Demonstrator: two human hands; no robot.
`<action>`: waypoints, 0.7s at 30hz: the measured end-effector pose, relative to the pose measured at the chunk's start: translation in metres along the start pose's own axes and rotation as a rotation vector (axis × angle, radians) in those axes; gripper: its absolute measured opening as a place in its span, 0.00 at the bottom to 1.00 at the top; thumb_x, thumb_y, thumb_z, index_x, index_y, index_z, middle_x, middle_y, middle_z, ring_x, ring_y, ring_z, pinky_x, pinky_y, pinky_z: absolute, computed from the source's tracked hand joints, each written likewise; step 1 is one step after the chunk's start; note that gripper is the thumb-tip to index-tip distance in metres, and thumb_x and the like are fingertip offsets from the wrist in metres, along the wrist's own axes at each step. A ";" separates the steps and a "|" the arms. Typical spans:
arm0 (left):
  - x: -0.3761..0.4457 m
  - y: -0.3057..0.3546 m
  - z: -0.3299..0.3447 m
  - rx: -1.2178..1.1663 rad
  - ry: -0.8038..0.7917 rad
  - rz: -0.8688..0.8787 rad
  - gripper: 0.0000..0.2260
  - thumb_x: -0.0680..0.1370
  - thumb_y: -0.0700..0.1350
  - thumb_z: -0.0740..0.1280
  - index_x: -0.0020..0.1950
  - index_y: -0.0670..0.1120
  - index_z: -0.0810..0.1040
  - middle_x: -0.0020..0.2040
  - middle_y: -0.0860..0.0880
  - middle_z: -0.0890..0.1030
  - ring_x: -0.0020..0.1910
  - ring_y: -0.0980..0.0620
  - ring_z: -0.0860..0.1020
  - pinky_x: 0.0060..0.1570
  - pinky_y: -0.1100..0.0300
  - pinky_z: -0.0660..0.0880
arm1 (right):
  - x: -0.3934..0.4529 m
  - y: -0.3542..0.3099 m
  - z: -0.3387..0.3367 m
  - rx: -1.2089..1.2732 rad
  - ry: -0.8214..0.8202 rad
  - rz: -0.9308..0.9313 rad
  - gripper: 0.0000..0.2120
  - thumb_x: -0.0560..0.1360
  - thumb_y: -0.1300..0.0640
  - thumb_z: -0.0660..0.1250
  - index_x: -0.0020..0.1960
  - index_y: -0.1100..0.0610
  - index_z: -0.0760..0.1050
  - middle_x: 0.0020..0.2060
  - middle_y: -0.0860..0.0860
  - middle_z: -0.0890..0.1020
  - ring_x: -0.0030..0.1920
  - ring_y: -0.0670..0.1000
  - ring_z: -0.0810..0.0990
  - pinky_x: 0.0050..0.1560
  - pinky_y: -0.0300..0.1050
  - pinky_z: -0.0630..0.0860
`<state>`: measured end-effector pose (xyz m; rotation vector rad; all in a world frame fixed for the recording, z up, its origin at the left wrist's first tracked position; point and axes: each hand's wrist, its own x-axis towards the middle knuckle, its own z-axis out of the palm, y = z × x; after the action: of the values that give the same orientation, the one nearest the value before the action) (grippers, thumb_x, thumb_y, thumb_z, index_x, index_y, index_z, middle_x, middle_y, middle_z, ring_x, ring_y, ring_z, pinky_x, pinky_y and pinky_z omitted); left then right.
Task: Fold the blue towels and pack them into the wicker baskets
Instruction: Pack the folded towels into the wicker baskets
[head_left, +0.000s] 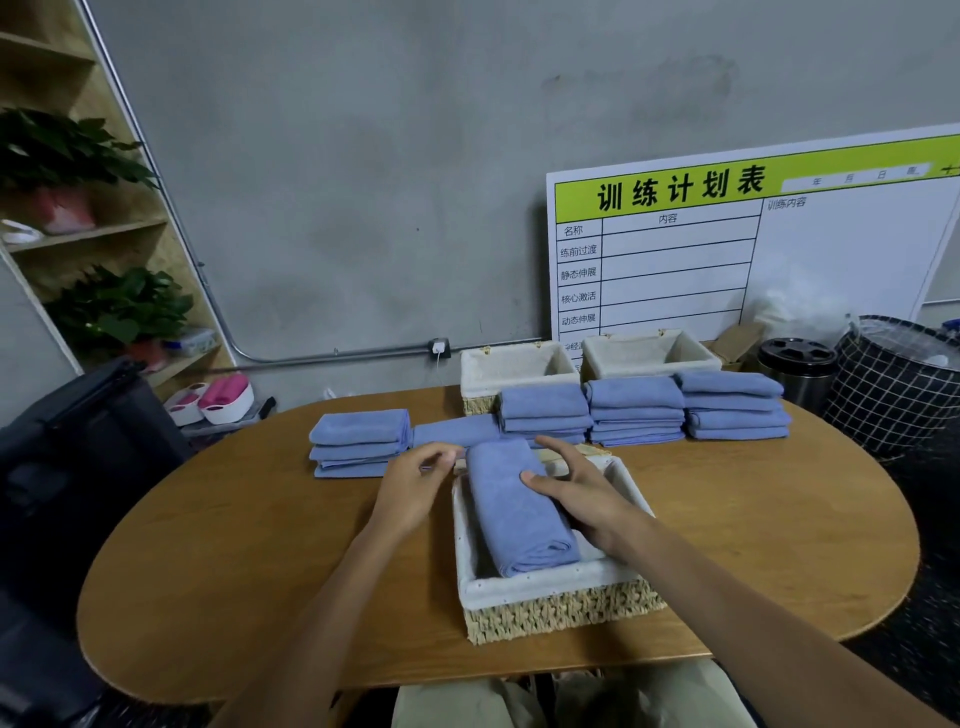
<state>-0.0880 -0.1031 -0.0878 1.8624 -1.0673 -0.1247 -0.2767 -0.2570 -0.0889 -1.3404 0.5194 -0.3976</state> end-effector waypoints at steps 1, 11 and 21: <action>-0.005 0.005 -0.006 -0.050 0.005 -0.023 0.08 0.83 0.47 0.64 0.57 0.52 0.83 0.53 0.60 0.83 0.53 0.69 0.78 0.52 0.74 0.71 | 0.001 0.000 0.003 -0.018 -0.003 -0.005 0.30 0.75 0.58 0.74 0.73 0.45 0.67 0.61 0.57 0.80 0.55 0.56 0.84 0.48 0.50 0.83; -0.042 0.012 0.014 0.196 -0.237 0.006 0.23 0.77 0.59 0.70 0.72 0.59 0.72 0.69 0.64 0.67 0.70 0.61 0.67 0.69 0.56 0.68 | 0.001 0.015 0.015 -0.472 -0.022 -0.094 0.37 0.77 0.56 0.71 0.79 0.46 0.55 0.75 0.52 0.67 0.67 0.56 0.75 0.62 0.52 0.77; -0.036 0.036 0.006 0.651 -0.233 0.204 0.18 0.75 0.65 0.68 0.61 0.59 0.81 0.63 0.63 0.74 0.64 0.58 0.70 0.67 0.51 0.62 | 0.009 0.019 0.018 -0.957 -0.113 -0.142 0.39 0.81 0.56 0.66 0.81 0.48 0.43 0.63 0.59 0.78 0.56 0.57 0.79 0.49 0.43 0.69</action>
<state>-0.1349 -0.0877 -0.0757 2.3313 -1.5881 0.1492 -0.2590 -0.2439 -0.1059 -2.3162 0.5406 -0.1749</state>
